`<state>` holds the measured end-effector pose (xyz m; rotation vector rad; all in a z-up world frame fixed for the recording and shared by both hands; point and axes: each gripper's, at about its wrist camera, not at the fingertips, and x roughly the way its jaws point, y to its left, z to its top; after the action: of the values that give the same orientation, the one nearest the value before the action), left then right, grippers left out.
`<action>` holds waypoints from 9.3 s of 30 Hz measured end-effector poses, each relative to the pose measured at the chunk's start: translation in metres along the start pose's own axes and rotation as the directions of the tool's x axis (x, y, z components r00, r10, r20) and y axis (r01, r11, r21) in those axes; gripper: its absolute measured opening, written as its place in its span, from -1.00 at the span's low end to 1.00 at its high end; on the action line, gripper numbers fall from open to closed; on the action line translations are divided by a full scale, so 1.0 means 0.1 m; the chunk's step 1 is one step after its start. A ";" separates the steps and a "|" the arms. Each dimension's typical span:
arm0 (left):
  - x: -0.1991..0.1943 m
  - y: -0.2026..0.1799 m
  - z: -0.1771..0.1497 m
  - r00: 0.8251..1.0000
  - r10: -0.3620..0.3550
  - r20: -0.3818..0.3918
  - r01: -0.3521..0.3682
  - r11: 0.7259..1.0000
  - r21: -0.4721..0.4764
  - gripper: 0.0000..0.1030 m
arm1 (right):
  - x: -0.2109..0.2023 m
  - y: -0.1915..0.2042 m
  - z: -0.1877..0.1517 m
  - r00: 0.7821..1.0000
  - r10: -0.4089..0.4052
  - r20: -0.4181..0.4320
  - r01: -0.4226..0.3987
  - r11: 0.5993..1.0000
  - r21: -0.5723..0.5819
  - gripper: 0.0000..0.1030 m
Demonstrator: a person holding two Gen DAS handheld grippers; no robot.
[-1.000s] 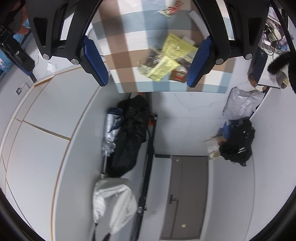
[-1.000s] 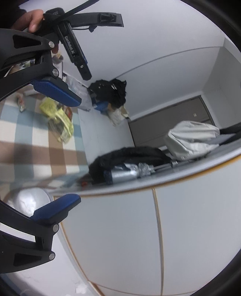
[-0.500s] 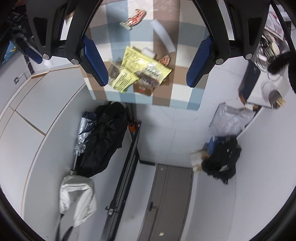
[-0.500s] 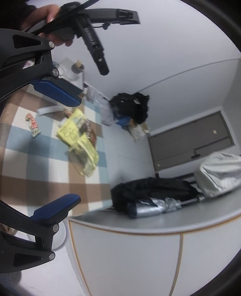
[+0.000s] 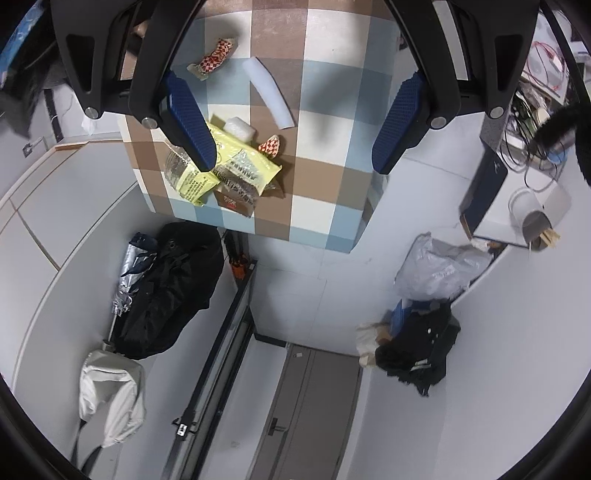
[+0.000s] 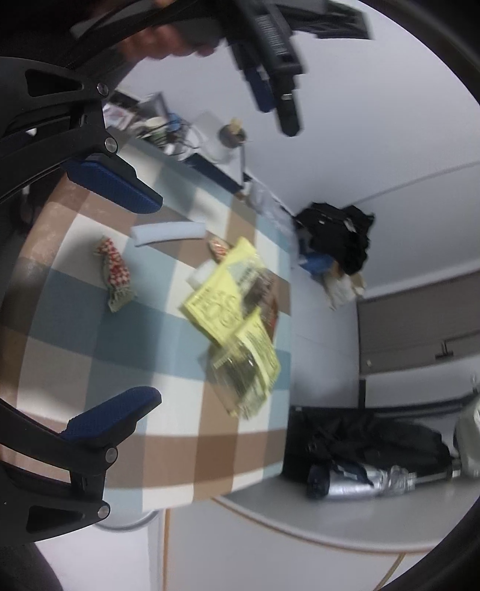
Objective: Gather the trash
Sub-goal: 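Lower the right gripper onto the red-and-white candy wrapper and close it, then lift the wrapper with the right gripper while the left gripper grasps a yellow snack bag, then carry the yellow snack bag and the wrapper over the round white bin with both grippers, then open the left gripper over the bin while the right gripper opens beside it, then move both empty grippers back over the table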
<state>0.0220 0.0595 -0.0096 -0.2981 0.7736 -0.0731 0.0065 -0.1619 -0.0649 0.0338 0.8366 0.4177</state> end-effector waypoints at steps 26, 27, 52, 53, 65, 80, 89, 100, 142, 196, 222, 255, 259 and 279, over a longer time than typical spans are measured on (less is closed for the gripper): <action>0.21 0.34 0.04 0.996 -0.018 -0.085 0.010 0.995 -0.094 0.63 | 0.81 0.21 -0.30 0.975 0.029 -0.220 -0.055 0.992 -0.115 0.26; 0.21 0.33 0.04 0.996 -0.017 -0.087 0.009 0.996 -0.091 0.63 | 0.80 0.22 -0.30 0.975 0.039 -0.220 -0.064 0.992 -0.111 0.20; 0.34 -0.10 0.11 0.993 -0.039 -0.110 0.037 0.999 -0.028 0.63 | 0.53 -0.07 -0.31 0.971 0.140 -0.194 -0.136 0.990 0.030 -0.75; 0.34 -0.18 0.13 0.994 -0.044 -0.102 0.044 0.999 -0.002 0.63 | 0.52 -0.08 -0.31 0.971 0.142 -0.193 -0.139 0.990 0.032 -0.76; 0.72 -1.11 0.37 0.959 -0.174 -0.225 0.229 0.941 0.249 0.63 | 0.38 -0.52 -0.32 0.970 0.177 -0.168 -0.155 0.978 0.137 -1.00; 1.90 -1.90 0.18 0.826 -0.003 -0.564 0.346 0.792 0.504 0.63 | 0.17 -0.80 -0.30 0.967 0.230 -0.107 -0.207 0.959 0.192 -1.00; 2.15 -1.88 0.00 0.770 0.151 -0.620 0.293 0.779 0.554 0.63 | 0.13 -0.87 -0.26 0.960 0.267 -0.088 -0.242 0.943 0.227 -1.00; 2.06 -1.94 0.00 0.777 0.165 -0.607 0.280 0.773 0.569 -0.01 | 0.09 -0.91 -0.25 0.960 0.272 -0.068 -0.249 0.939 0.239 -1.00; 0.25 -1.23 0.43 0.945 -0.229 -0.232 0.279 0.936 0.215 -0.53 | -0.56 -0.80 -0.15 0.985 0.145 0.099 -0.161 0.969 0.188 -1.00; 2.11 -3.87 -1.07 0.687 -0.085 -0.722 0.487 0.792 0.370 -0.53 | -1.47 -3.65 -1.07 0.980 -0.185 0.070 0.094 0.746 0.660 -0.88; 2.90 -4.18 -1.56 0.613 0.133 -0.779 0.374 0.819 0.435 0.08 | -0.48 -4.28 -1.50 0.996 -0.035 -0.081 0.085 0.643 0.762 0.28; 0.97 -2.92 -0.18 0.939 -0.094 -0.331 0.202 0.929 0.309 0.12 | -1.61 -3.12 -0.32 0.969 -0.232 0.086 0.150 0.826 0.543 0.58; 0.71 -2.61 -0.02 0.959 -0.103 -0.265 0.175 0.947 0.268 0.35 | -1.66 -2.82 -0.15 0.972 -0.208 0.107 0.126 0.851 0.510 0.58; 0.17 -0.82 0.17 0.996 0.074 -0.057 -0.066 0.990 0.125 0.50 | -0.99 -1.14 0.36 0.995 -0.058 0.076 0.035 0.959 0.281 0.66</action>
<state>0.0499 -0.0177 0.0144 -0.1521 0.8362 -0.0637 0.0134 -0.2983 0.0085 0.2913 0.8069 0.2491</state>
